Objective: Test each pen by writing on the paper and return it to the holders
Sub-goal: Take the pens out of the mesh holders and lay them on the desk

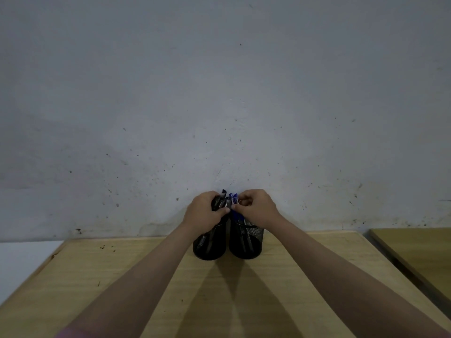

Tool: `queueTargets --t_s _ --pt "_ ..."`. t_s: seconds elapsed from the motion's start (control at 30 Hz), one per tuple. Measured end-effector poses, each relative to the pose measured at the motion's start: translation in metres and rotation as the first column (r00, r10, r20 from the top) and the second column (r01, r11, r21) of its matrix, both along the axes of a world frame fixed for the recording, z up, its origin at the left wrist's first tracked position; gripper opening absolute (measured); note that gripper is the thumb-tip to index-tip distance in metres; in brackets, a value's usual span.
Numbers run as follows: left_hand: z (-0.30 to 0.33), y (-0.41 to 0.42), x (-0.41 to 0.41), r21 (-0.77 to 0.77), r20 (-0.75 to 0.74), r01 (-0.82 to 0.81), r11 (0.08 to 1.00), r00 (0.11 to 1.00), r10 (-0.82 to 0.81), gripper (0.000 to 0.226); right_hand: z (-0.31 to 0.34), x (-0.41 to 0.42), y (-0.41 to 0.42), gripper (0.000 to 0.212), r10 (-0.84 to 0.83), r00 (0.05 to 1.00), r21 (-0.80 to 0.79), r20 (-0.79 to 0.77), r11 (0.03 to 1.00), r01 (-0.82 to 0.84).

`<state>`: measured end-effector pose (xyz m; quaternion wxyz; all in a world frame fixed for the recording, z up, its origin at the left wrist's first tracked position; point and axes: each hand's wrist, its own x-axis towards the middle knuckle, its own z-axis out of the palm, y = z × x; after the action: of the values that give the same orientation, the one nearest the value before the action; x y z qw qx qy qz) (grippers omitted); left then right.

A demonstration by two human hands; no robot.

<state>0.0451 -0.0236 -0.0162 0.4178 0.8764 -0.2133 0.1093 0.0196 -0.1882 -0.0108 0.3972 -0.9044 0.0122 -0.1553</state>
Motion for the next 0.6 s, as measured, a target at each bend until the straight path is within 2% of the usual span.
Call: queueTargets --t_s 0.1,0.2,0.33,0.6 --pt "0.003 0.001 -0.001 0.031 -0.028 0.019 0.999 0.999 -0.018 0.017 0.001 0.001 -0.001 0.028 0.037 0.999 0.009 -0.005 0.999 -0.037" --pt "0.006 0.002 -0.003 0.039 -0.032 0.020 0.999 0.999 -0.019 0.022 0.005 -0.001 -0.003 0.018 0.033 0.999 0.022 0.029 0.999 -0.033" --pt "0.010 0.002 -0.007 -0.013 -0.046 0.011 1.000 0.999 -0.012 0.019 0.016 -0.005 -0.007 0.009 0.021 0.996 0.054 0.086 0.998 -0.025" --pt "0.030 0.004 -0.015 -0.228 -0.040 -0.086 0.970 0.996 0.079 0.005 0.048 -0.023 -0.011 0.009 -0.027 0.977 0.136 0.212 0.991 -0.002"
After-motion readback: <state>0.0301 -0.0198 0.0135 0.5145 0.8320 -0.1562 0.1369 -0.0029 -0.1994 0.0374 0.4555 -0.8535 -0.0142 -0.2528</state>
